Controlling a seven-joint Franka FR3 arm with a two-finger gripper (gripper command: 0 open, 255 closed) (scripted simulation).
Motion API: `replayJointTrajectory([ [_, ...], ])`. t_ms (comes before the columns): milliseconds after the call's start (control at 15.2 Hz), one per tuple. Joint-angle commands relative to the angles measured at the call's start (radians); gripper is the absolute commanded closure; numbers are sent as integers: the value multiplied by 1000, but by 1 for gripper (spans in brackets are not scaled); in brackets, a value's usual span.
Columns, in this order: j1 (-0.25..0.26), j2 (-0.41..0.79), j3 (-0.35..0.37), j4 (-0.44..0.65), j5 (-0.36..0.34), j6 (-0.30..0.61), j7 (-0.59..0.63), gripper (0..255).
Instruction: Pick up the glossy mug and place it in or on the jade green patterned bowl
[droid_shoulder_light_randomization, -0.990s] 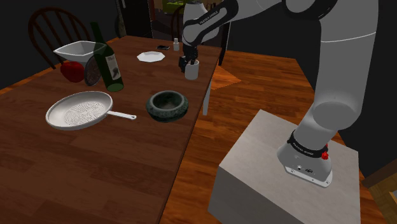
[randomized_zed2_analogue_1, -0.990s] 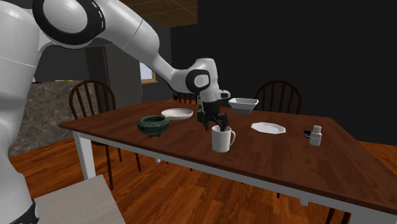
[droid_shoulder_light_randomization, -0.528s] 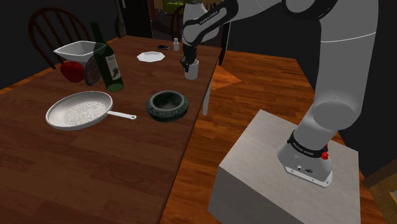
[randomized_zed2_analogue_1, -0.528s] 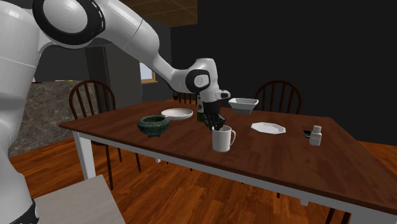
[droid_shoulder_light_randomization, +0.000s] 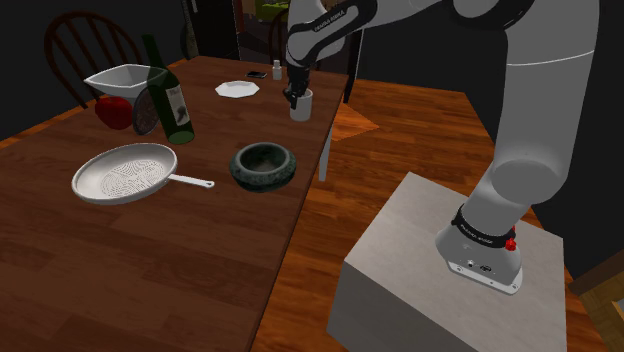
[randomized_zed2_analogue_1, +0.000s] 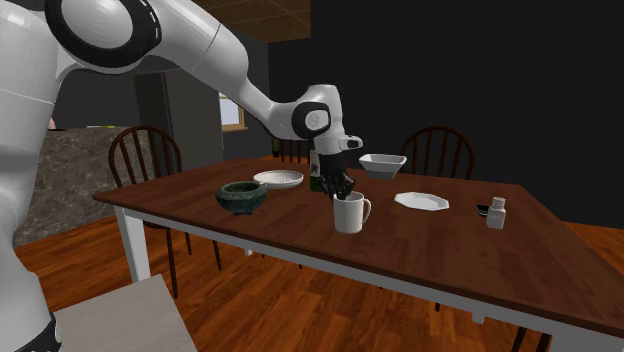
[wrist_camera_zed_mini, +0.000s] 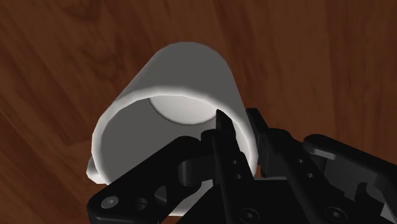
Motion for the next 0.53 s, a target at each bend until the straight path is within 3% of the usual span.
replayJointTrajectory([
  [0,0,-12,0,8,1,-20,-1,255],
  [462,0,-47,2,54,5,-100,-7,255],
])
